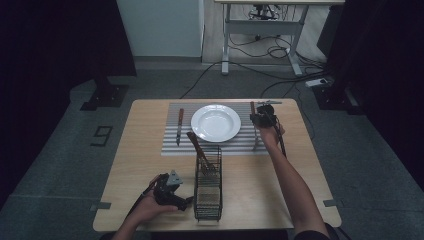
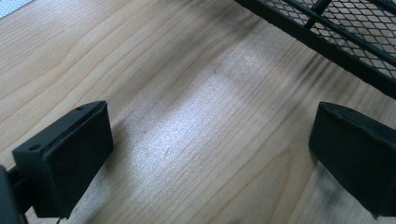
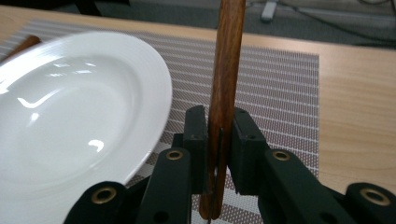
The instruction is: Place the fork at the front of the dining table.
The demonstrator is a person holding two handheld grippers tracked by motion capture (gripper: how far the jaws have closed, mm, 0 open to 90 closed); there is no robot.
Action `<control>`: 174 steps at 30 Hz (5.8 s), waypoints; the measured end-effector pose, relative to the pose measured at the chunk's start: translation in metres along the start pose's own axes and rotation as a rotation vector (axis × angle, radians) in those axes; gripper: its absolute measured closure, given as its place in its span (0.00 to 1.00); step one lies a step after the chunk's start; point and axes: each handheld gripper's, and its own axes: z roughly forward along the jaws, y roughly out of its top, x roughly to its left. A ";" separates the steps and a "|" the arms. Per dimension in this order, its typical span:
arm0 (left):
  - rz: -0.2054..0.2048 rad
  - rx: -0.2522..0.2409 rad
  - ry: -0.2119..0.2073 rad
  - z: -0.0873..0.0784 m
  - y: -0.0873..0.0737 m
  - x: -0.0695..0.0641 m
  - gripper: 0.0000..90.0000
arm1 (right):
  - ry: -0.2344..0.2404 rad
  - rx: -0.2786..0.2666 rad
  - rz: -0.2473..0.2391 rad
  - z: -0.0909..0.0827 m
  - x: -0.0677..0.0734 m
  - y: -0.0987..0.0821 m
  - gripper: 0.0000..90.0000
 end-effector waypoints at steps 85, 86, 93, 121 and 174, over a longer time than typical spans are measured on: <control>0.001 0.000 0.000 -0.001 -0.001 0.000 0.00 | -0.051 0.091 0.045 0.048 -0.023 -0.021 0.84; 0.001 0.000 0.000 -0.001 -0.001 0.000 0.00 | -0.047 0.094 0.048 0.047 -0.025 -0.021 0.84; 0.001 0.000 0.000 -0.001 -0.001 0.000 0.00 | 0.016 0.091 0.081 0.042 -0.032 -0.021 0.82; 0.000 0.000 0.001 -0.001 -0.001 -0.001 0.00 | 0.090 0.162 -0.078 -0.001 -0.024 -0.056 0.55; 0.005 0.002 -0.001 -0.002 -0.002 -0.001 0.00 | 0.226 -0.030 -0.089 -0.091 0.000 -0.065 0.42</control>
